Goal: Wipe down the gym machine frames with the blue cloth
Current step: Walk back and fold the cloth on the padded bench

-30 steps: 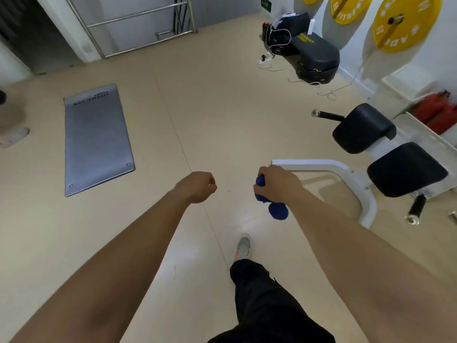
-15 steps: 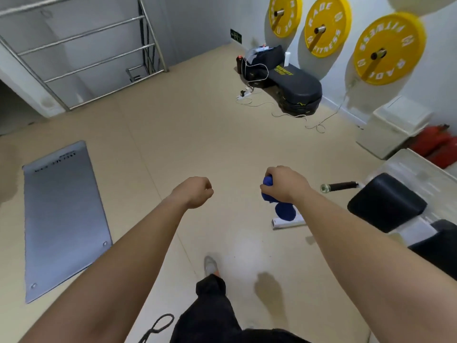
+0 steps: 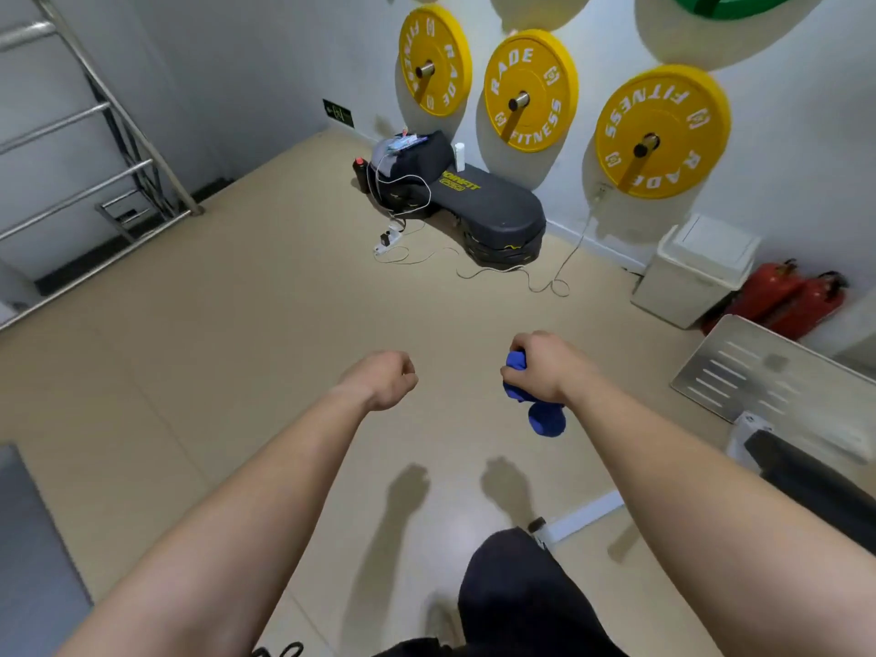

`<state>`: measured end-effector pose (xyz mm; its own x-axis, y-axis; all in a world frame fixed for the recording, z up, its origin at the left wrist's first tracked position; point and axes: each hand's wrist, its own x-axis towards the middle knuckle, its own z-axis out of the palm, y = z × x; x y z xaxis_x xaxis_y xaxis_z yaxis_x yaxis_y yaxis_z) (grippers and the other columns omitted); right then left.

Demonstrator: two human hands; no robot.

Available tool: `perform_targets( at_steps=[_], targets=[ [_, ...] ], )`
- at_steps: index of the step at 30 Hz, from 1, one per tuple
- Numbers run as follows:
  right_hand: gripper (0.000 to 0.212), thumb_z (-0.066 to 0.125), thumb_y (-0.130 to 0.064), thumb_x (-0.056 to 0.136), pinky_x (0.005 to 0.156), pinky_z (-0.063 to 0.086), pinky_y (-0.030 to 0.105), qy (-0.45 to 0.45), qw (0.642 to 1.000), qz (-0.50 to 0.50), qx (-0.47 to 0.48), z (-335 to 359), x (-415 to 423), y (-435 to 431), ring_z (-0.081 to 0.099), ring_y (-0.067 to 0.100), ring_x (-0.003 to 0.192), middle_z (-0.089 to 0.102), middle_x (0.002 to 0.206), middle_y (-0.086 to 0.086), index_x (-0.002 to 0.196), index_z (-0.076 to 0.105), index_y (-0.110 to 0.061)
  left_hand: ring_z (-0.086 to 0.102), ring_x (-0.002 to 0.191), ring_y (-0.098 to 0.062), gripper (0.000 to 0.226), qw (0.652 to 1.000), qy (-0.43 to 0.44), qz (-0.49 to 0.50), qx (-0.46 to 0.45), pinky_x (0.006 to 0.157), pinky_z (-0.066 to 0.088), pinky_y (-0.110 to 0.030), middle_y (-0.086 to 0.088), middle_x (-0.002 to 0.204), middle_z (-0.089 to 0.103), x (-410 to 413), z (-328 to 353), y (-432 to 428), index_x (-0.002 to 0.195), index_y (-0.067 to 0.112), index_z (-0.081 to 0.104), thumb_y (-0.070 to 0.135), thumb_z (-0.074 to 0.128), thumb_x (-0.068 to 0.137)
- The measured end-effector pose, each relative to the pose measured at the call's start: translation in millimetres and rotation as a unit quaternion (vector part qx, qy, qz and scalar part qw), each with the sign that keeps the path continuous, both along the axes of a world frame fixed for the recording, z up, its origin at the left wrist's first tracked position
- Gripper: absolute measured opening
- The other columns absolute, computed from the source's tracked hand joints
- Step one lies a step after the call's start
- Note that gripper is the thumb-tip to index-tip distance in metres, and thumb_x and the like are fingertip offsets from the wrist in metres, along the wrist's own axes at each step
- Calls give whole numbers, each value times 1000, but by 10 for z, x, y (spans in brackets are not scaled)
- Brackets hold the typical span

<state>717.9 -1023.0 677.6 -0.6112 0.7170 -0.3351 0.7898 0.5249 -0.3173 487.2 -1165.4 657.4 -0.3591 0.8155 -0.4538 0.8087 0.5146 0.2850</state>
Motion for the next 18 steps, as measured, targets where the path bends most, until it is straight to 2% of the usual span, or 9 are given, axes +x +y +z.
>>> perform_targets(
  at_steps=[9,14,18],
  targets=[
    [23,57,-44,81,71,49,35,-29,999,-42,3,-373,-1287,2114,57,26,85,54,98,0,95,54,-25,60,102,-23,22,999,-6,-53,-4,89,51,-35,0,111,66,-1418,-250,2288,107,21,64,32,50,94],
    [24,56,-43,83,73,51,36,-36,997,-66,-15,-262,-1923,3333,57,22,85,53,95,-2,98,55,-25,59,98,-20,18,998,-8,-60,-10,86,51,-35,4,106,65,-2090,-140,3612,103,26,62,34,50,93],
    [22,57,-43,82,71,52,36,-24,996,-80,0,-155,-2479,4253,58,21,81,56,90,-4,93,55,-25,59,97,-19,15,997,-27,-74,5,87,52,-37,5,106,64,-2577,-92,4613,101,27,61,34,51,93]
  ],
)
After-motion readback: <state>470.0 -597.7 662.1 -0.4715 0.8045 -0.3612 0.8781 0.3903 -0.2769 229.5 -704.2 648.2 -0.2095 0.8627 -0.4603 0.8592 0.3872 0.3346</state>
